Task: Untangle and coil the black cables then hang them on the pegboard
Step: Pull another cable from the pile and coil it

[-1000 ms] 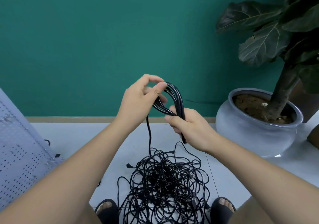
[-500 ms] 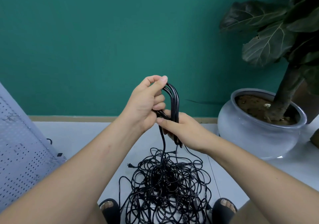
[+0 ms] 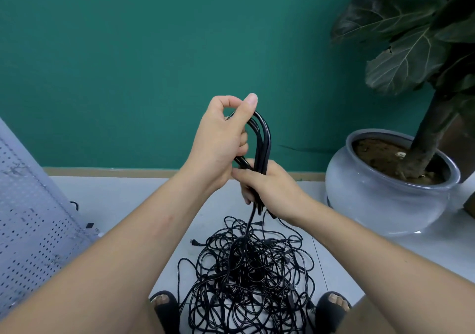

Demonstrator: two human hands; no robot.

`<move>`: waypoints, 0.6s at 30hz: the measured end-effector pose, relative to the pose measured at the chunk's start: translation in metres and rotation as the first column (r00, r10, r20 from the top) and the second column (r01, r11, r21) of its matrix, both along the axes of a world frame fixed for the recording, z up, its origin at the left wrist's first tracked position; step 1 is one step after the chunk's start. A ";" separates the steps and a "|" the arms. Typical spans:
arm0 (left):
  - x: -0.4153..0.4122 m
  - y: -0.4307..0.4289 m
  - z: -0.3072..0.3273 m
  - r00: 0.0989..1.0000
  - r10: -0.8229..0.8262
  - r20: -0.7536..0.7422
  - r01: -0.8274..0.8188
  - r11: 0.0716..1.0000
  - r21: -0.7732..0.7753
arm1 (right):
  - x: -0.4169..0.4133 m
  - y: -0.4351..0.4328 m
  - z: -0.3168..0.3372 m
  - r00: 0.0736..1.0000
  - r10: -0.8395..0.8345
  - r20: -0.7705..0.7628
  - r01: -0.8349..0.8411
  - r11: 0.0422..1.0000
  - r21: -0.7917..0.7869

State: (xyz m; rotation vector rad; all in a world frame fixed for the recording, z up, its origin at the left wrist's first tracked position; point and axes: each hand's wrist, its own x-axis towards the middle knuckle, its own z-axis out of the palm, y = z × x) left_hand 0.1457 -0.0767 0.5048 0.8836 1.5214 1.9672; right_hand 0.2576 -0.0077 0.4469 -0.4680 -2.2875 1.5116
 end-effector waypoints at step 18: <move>0.019 -0.006 -0.104 0.872 -0.488 -0.037 0.373 0.713 -0.593 | 0.019 0.048 0.014 0.923 -0.262 -0.281 0.200 0.952 -0.230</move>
